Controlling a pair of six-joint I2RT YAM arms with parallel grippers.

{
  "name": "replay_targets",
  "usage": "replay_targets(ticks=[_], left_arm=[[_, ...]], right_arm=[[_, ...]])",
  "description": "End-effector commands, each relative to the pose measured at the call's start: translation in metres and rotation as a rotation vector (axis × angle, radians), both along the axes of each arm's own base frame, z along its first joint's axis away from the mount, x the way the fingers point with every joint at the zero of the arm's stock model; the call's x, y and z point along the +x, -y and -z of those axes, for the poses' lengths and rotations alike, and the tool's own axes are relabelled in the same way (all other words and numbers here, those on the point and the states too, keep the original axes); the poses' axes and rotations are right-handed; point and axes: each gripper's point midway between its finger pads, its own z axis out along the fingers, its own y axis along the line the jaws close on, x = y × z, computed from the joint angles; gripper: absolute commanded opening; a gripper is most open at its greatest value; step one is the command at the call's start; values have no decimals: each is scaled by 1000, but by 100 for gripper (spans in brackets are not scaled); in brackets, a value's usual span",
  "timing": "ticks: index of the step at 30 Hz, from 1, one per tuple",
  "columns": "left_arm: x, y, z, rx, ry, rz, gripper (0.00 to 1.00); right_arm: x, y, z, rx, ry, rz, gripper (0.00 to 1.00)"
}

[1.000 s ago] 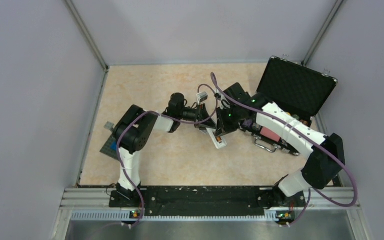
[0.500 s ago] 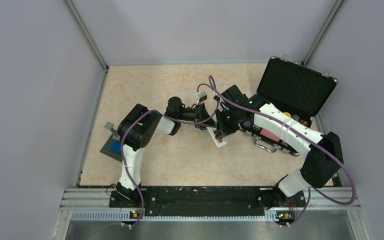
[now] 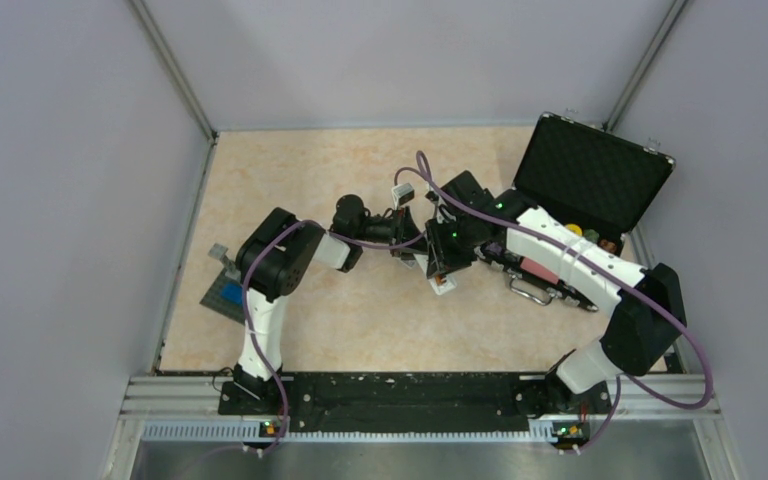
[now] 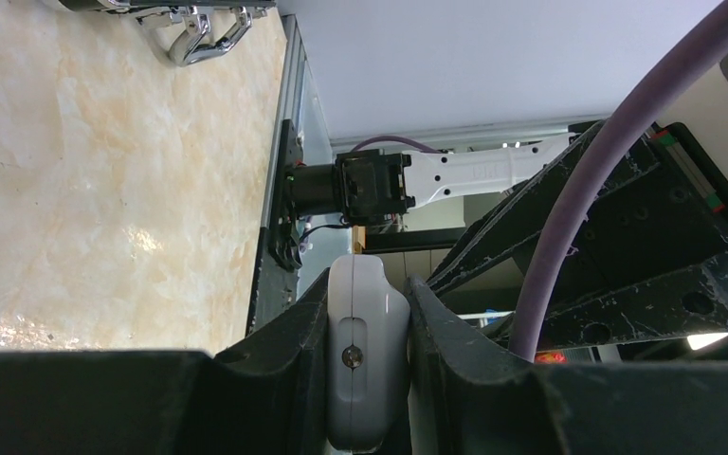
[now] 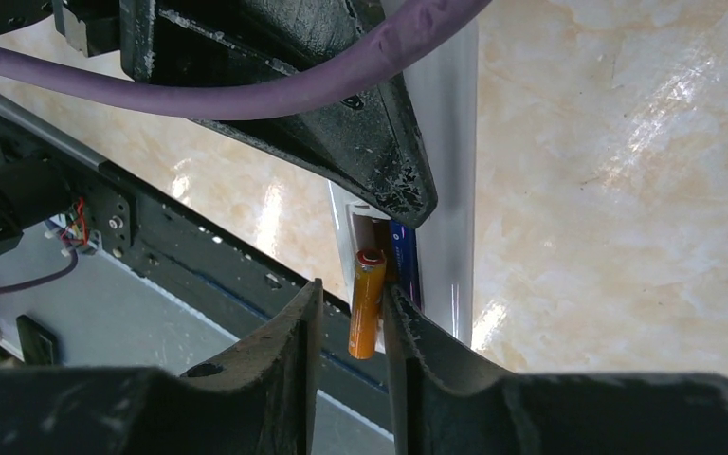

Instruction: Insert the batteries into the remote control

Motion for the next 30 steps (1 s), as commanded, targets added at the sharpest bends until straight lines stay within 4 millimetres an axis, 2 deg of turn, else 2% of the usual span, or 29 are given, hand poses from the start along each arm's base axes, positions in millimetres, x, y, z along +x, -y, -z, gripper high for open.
replay_targets(ticks=[1, 9, 16, 23, 27, 30], left_arm=[[-8, -2, -16, -38, 69, 31, 0], [-10, -3, -13, -33, 63, 32, 0], [-12, -4, -11, -30, 61, 34, 0], [-12, -4, -12, -30, 62, 37, 0], [-12, -4, -12, -28, 58, 40, 0], [-12, -3, -11, -22, 47, 38, 0]], right_arm=[[10, 2, -12, -10, 64, 31, 31], [15, 7, -25, -15, 105, 76, 33], [18, 15, -31, -31, 137, 110, 26], [16, 11, -36, 4, 144, 93, 22], [3, 0, -50, 126, 195, -21, 22], [-6, 3, -54, 189, 275, -80, 21]])
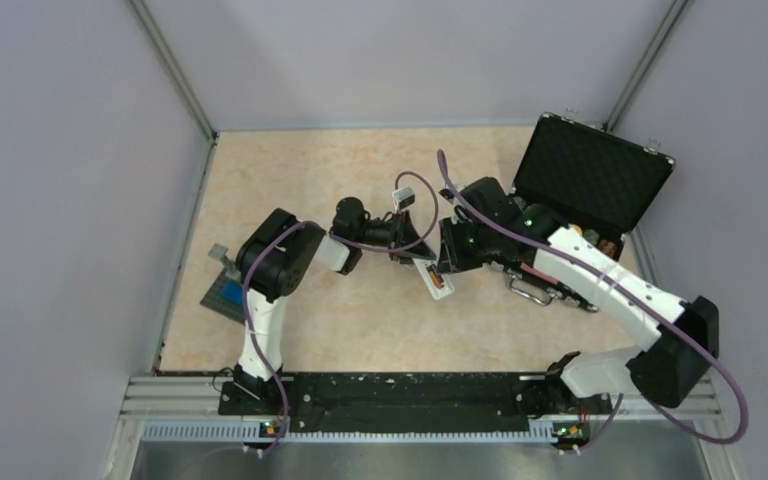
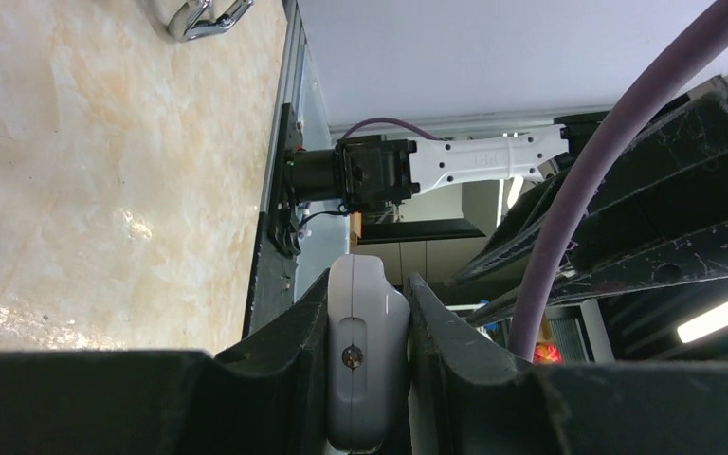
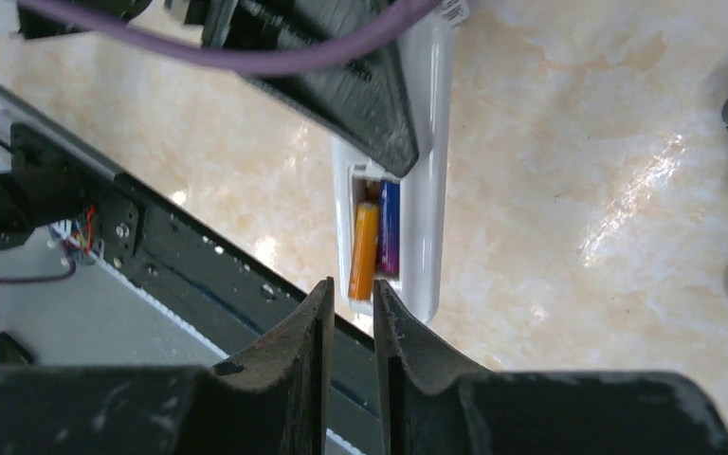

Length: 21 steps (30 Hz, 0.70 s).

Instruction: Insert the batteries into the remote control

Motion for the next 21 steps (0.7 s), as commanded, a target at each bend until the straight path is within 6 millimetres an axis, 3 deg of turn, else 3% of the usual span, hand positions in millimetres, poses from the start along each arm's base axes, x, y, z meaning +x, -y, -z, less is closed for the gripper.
replay_targets(ticks=[1, 6, 21], left_arm=[[-4, -1, -17, -33, 59, 14, 0], [-3, 0, -15, -20, 34, 11, 0], [-1, 1, -13, -11, 20, 10, 0]], right_arm=[[-12, -3, -29, 147, 167, -124, 20], [-23, 2, -18, 176, 192, -147, 18], [-22, -5, 8, 164, 145, -143, 5]])
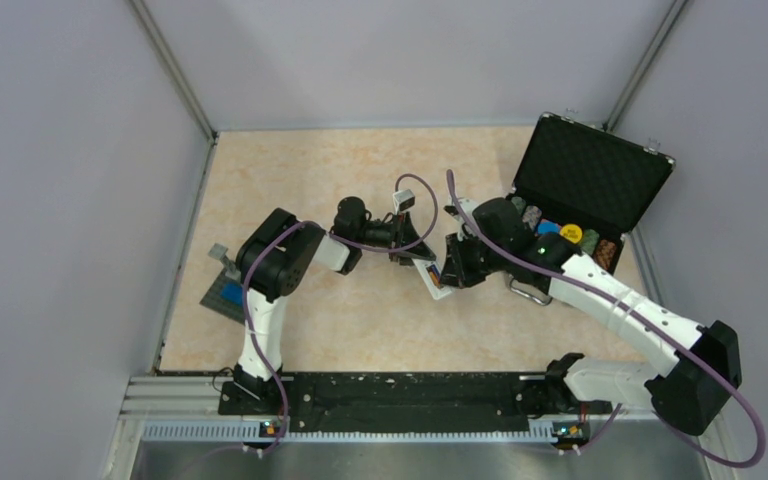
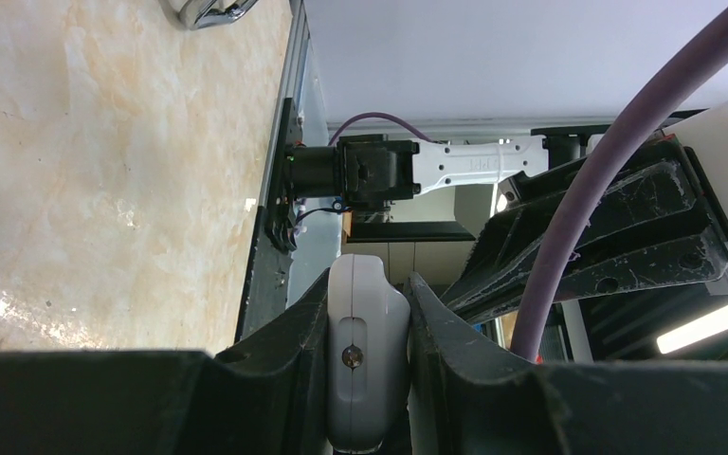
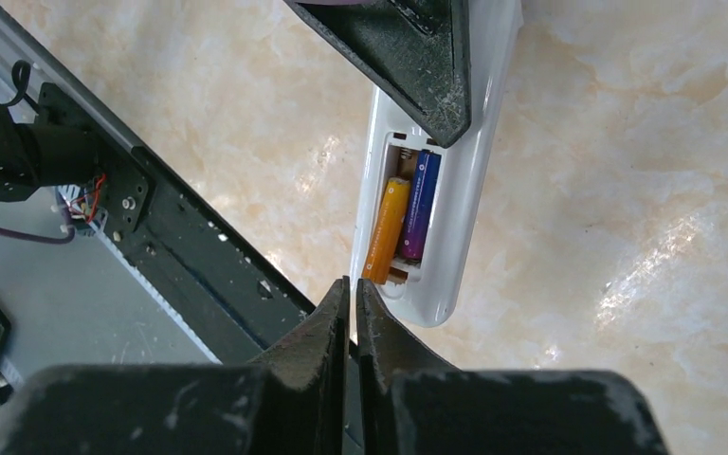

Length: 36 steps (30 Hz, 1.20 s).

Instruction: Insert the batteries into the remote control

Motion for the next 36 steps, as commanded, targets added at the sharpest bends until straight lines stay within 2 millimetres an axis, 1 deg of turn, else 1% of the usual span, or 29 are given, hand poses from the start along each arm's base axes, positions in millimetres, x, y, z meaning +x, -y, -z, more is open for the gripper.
replay_targets(ticks=[1, 6, 10, 13, 30, 36], left_arm=[[-1, 1, -18, -38, 66, 13, 0], [0, 2, -18, -38, 66, 11, 0], [2, 3, -17, -37, 65, 6, 0], [3, 3, -17, -36, 63, 3, 0], [5, 4, -17, -32, 71, -4, 0], [4, 4, -19, -35, 76, -4, 0]], right_arm=[[4, -8, 1, 19, 20, -17, 4], [4, -8, 1, 22, 23, -18, 4], [4, -8, -1, 25, 24, -16, 8], [1, -8, 1, 22, 12, -23, 9], [-2, -8, 12, -6, -33, -30, 9], [4, -9, 14, -12, -19, -20, 7]])
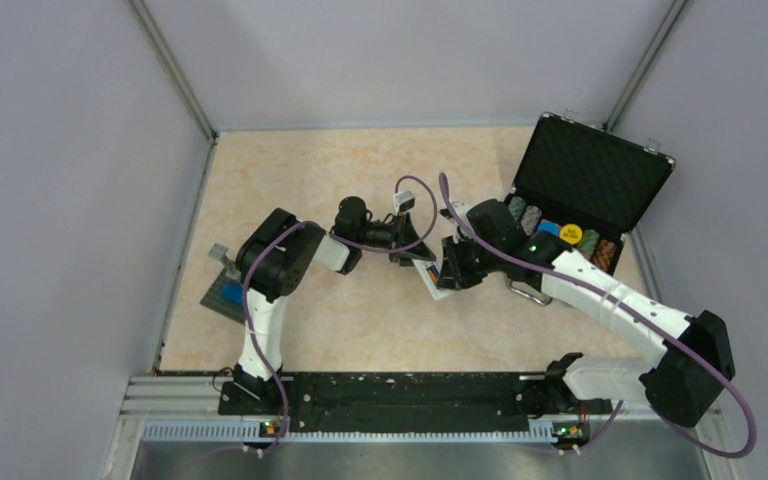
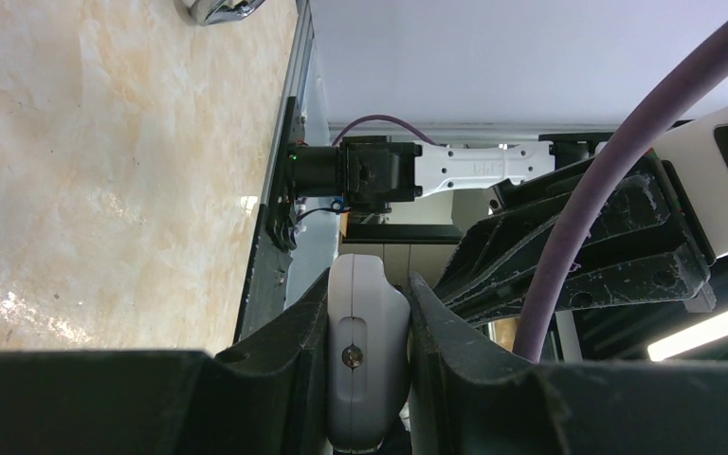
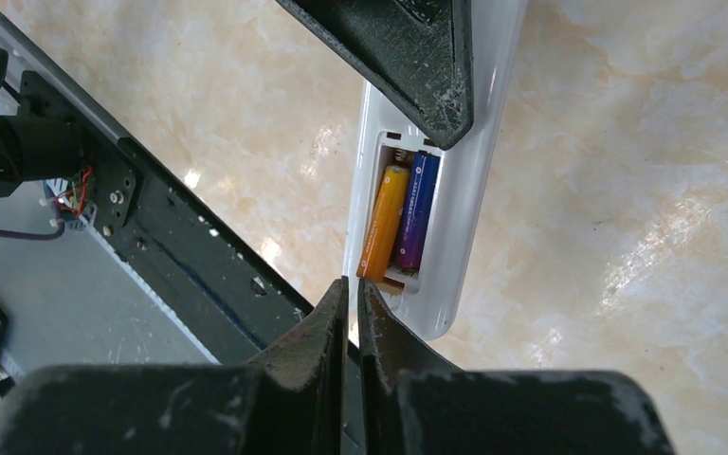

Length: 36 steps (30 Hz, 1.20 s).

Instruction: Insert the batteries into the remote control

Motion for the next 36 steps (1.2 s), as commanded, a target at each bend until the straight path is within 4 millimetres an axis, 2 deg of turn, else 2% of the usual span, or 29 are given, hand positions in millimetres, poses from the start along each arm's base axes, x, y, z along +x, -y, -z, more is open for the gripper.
replay_targets(ticks=[1, 9, 24, 36], left_arm=[[3, 3, -24, -54, 103, 1, 0], [1, 2, -25, -59, 113, 6, 0], [-10, 5, -31, -73, 151, 35, 0], [-18, 5, -34, -78, 172, 47, 0]], right_arm=[[4, -6, -1, 4, 20, -7, 6], [12, -7, 4, -13, 26, 15, 0], [22, -13, 6, -20, 12, 45, 0], [26, -20, 19, -41, -48, 56, 0]])
